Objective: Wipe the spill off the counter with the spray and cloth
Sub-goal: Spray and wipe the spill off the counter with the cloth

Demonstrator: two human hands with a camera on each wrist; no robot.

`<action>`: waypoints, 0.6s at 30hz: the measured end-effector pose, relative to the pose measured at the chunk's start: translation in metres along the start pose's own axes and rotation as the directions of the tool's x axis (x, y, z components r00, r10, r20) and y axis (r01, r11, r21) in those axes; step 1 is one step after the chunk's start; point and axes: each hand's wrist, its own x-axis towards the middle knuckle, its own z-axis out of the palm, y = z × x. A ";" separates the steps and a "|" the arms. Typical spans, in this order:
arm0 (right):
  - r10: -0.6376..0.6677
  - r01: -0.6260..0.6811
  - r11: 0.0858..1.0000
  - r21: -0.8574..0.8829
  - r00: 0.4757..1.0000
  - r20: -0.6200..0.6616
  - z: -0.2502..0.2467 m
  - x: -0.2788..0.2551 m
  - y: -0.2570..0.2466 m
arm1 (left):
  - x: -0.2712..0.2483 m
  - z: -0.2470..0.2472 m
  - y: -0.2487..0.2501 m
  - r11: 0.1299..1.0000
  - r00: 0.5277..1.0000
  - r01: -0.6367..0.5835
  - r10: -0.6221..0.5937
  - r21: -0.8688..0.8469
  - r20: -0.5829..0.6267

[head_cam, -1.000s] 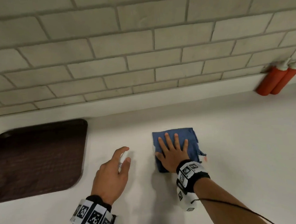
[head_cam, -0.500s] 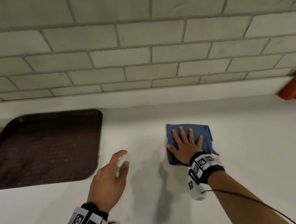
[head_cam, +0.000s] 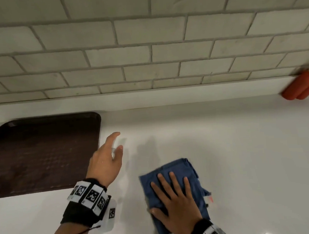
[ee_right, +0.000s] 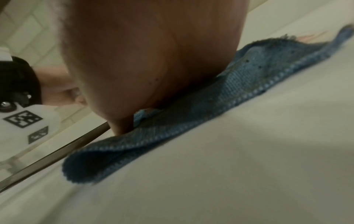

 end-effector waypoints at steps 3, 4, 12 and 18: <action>0.079 -0.079 0.996 0.048 0.997 0.002 0.002 -0.021 0.029 | 0.014 0.010 0.011 1.000 0.999 -0.006 0.006 -0.003 -0.032; 0.115 -0.115 0.991 0.066 0.993 0.001 0.001 -0.026 0.042 | 0.017 0.015 0.016 1.000 0.999 -0.012 0.011 -0.012 -0.039; 0.396 -0.389 0.910 0.145 0.918 -0.019 -0.016 -0.040 0.161 | 0.010 0.055 0.067 0.996 0.994 -0.087 0.089 -0.032 0.056; 0.416 -0.415 0.893 0.173 0.909 0.034 -0.037 -0.045 0.211 | -0.022 0.071 0.078 0.996 0.997 -0.059 0.061 -0.060 0.039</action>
